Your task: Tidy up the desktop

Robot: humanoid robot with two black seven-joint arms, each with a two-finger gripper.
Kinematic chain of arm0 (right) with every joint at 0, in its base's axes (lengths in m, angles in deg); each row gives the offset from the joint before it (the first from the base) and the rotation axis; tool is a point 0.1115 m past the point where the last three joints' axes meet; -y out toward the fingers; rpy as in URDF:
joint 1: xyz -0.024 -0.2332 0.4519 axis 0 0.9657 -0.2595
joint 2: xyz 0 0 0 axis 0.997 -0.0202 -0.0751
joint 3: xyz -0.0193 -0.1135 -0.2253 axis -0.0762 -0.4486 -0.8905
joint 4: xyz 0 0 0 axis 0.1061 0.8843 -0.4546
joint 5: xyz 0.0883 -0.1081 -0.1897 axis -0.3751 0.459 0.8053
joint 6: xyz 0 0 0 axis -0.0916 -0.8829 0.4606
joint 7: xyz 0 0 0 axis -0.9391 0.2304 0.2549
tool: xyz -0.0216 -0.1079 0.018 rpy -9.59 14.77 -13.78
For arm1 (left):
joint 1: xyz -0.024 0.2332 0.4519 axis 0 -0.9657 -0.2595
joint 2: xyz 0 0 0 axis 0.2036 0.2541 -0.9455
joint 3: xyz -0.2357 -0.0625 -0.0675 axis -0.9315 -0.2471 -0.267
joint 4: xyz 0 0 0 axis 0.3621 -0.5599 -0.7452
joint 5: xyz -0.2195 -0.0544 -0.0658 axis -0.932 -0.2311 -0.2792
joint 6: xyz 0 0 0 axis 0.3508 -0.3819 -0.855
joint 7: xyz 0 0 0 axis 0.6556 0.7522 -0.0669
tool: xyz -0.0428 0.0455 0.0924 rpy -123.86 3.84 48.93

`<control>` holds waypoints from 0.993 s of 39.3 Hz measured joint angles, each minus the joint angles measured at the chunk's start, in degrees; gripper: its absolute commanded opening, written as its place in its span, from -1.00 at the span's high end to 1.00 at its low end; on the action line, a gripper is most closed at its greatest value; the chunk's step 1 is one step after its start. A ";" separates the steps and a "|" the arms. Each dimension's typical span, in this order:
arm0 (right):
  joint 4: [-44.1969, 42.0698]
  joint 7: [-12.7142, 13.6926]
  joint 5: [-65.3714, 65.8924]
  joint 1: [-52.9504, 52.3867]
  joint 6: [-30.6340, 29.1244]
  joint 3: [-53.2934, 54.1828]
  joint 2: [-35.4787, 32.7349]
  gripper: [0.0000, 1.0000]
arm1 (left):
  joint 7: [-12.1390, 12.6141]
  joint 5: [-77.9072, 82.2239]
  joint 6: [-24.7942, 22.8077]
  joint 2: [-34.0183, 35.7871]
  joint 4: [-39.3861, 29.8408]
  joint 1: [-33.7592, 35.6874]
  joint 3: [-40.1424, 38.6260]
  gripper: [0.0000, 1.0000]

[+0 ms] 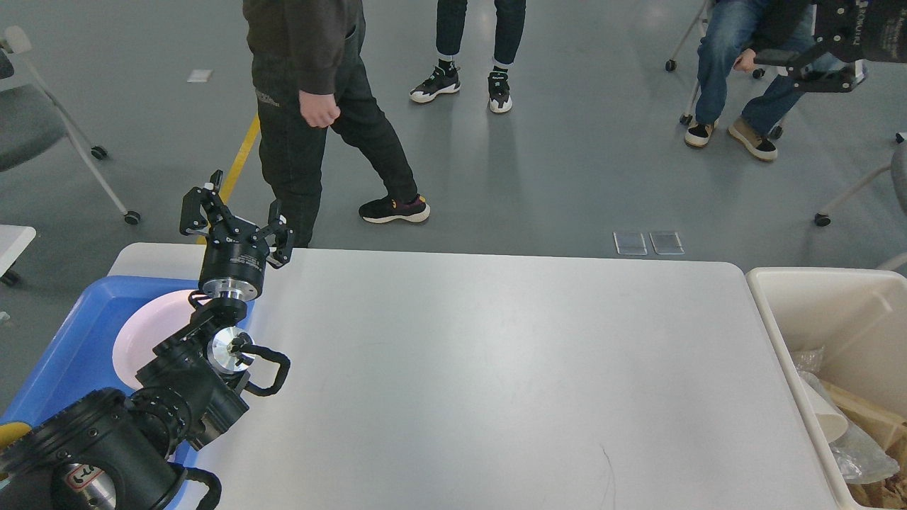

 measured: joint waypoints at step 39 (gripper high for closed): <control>-20.66 -0.17 4.85 30.46 0.26 52.06 35.70 -1.00 | 0.01 0.06 0.00 -0.03 -0.01 0.00 0.01 -0.94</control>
